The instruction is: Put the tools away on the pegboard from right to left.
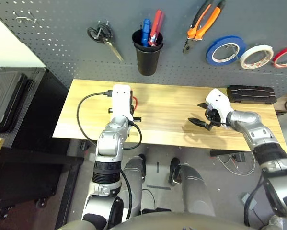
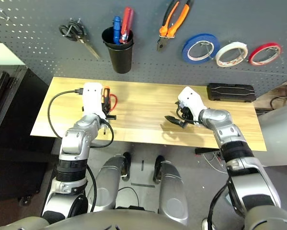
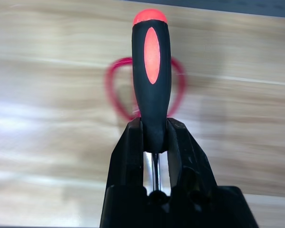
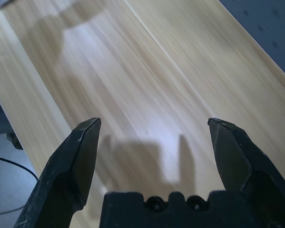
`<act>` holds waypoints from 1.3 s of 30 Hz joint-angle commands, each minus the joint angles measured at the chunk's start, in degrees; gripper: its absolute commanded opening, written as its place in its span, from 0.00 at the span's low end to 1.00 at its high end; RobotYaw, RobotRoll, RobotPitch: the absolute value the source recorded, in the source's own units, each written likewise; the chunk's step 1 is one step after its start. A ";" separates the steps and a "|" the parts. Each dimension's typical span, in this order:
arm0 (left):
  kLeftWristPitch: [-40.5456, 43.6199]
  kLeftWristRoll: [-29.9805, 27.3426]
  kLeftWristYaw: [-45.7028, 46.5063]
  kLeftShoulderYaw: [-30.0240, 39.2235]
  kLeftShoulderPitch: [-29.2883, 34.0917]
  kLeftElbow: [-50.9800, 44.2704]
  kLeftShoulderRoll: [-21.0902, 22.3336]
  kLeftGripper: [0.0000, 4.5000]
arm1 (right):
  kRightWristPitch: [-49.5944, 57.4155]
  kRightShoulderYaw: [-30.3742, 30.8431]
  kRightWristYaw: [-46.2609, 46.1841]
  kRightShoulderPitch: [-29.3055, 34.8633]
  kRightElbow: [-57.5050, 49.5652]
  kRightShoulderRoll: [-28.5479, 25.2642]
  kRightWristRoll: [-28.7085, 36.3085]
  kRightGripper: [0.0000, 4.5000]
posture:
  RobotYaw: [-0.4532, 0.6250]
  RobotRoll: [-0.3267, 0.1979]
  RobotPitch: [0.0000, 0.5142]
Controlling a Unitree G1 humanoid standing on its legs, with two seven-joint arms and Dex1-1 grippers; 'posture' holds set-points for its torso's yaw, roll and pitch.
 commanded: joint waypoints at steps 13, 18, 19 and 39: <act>-11.52 -8.33 -2.87 2.80 7.06 -21.28 -0.47 0.12 | -12.03 -6.56 5.38 -3.99 11.38 1.60 5.71 1.00 | 0.87 0.62 0.39; -14.70 -12.37 -3.85 3.75 3.61 -25.80 -0.28 0.12 | -16.50 -13.25 10.21 -2.62 9.06 1.89 13.62 1.00 | 0.87 0.62 0.38; -14.75 -13.14 -3.90 3.97 2.83 -26.33 -0.14 0.12 | -16.64 -14.06 10.78 -2.41 8.67 1.90 14.56 1.00 | 0.87 0.62 0.38; -11.58 -23.16 -2.63 4.89 -18.56 -22.29 1.86 0.12 | -14.25 -26.02 17.96 3.46 -7.90 0.52 31.63 1.00 | 0.79 0.62 0.35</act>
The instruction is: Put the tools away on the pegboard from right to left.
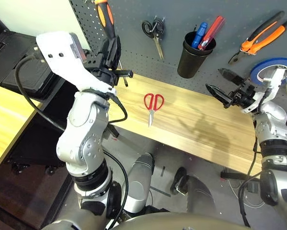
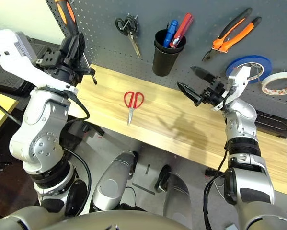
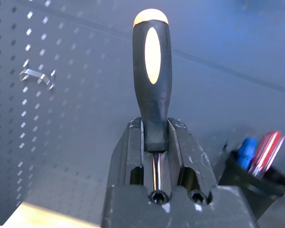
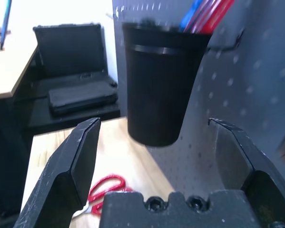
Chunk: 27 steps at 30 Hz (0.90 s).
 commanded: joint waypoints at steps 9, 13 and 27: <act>-5.08 -1.99 0.49 -1.94 -10.79 10.48 -2.14 0.12 | 6.26 -3.89 -2.43 3.81 -10.20 -2.63 4.85 1.00 | 0.74 0.62 0.34; -8.03 -1.73 1.10 -2.04 -14.78 16.11 -3.38 0.12 | 8.35 -4.59 -3.55 4.26 -13.16 -3.24 6.11 1.00 | 0.72 0.62 0.33; -20.18 -0.77 1.69 -3.25 -24.25 33.90 -6.79 0.12 | 13.50 -8.71 -4.25 8.08 -18.16 -9.08 8.81 1.00 | 0.64 0.62 0.32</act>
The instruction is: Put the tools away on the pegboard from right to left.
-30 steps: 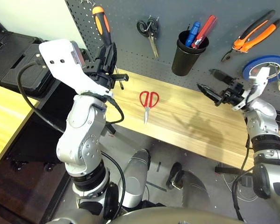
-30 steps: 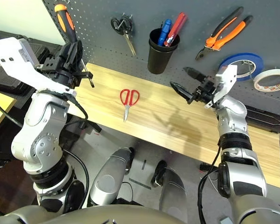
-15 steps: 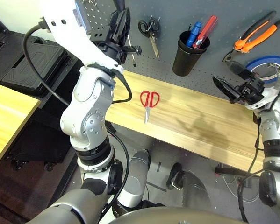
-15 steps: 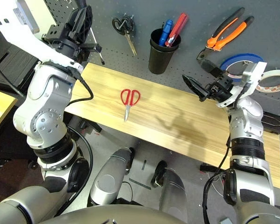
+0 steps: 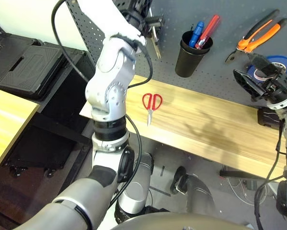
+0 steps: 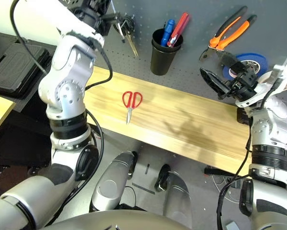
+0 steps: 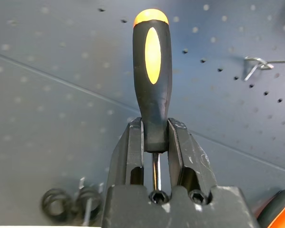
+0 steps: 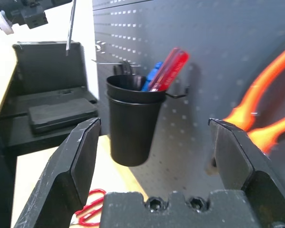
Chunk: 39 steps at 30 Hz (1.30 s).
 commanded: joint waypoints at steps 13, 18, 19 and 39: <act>-10.30 0.00 -0.57 -2.28 -7.35 14.80 -3.78 0.12 | 4.04 -3.02 -1.16 4.71 -6.34 -2.14 1.87 1.00 | 0.61 0.62 0.32; -14.42 1.09 -1.10 -3.73 -8.75 20.33 -4.16 0.12 | 4.28 -2.14 -2.18 4.56 -7.13 -1.55 1.20 1.00 | 0.60 0.62 0.33; -15.32 1.48 -1.25 -4.05 -8.84 21.56 -4.14 0.12 | 4.30 -1.93 -2.49 4.45 -7.31 -1.42 1.05 1.00 | 0.60 0.62 0.33; -31.16 15.11 -3.90 -9.17 -5.20 38.39 0.79 0.12 | 2.89 -0.42 -5.11 3.20 -8.99 1.10 -0.54 1.00 | 0.59 0.62 0.34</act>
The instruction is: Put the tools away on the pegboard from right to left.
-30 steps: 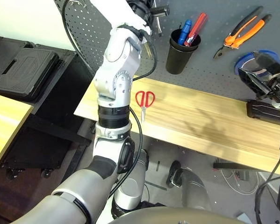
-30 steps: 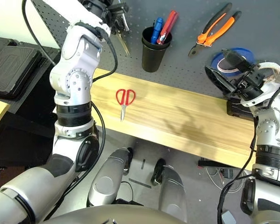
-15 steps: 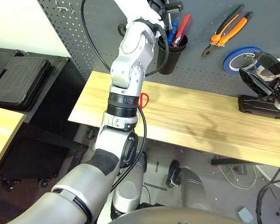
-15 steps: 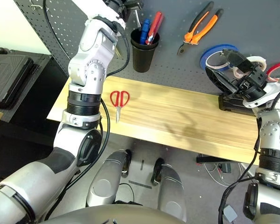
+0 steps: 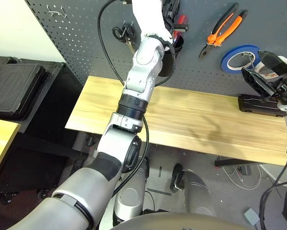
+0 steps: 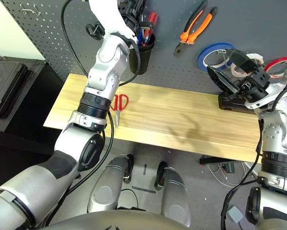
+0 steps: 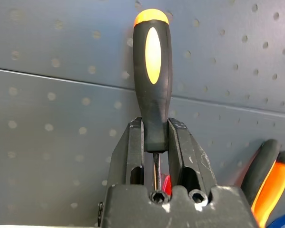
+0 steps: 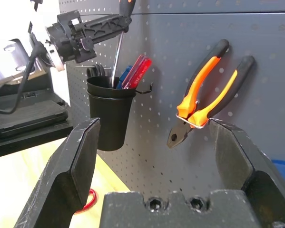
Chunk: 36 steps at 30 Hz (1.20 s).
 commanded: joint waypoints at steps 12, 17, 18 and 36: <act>5.64 2.40 -2.18 -2.03 5.38 -17.25 2.96 1.00 | -1.17 1.65 -0.40 0.81 -0.77 1.73 -0.70 1.00 | 0.60 0.62 0.35; 15.70 0.84 -2.42 -1.49 10.20 -34.56 4.99 1.00 | -0.02 3.88 0.76 3.04 -2.16 2.30 -1.17 1.00 | 0.60 0.62 0.37; 17.76 0.57 -2.40 -1.38 11.24 -37.48 5.45 1.00 | 0.17 4.38 1.04 3.71 -2.59 2.39 -1.20 1.00 | 0.61 0.62 0.38; 39.95 -3.98 -5.29 -4.63 49.03 -63.17 13.67 1.00 | 1.53 16.84 3.74 11.41 -2.65 0.14 -12.42 1.00 | 0.67 0.62 0.38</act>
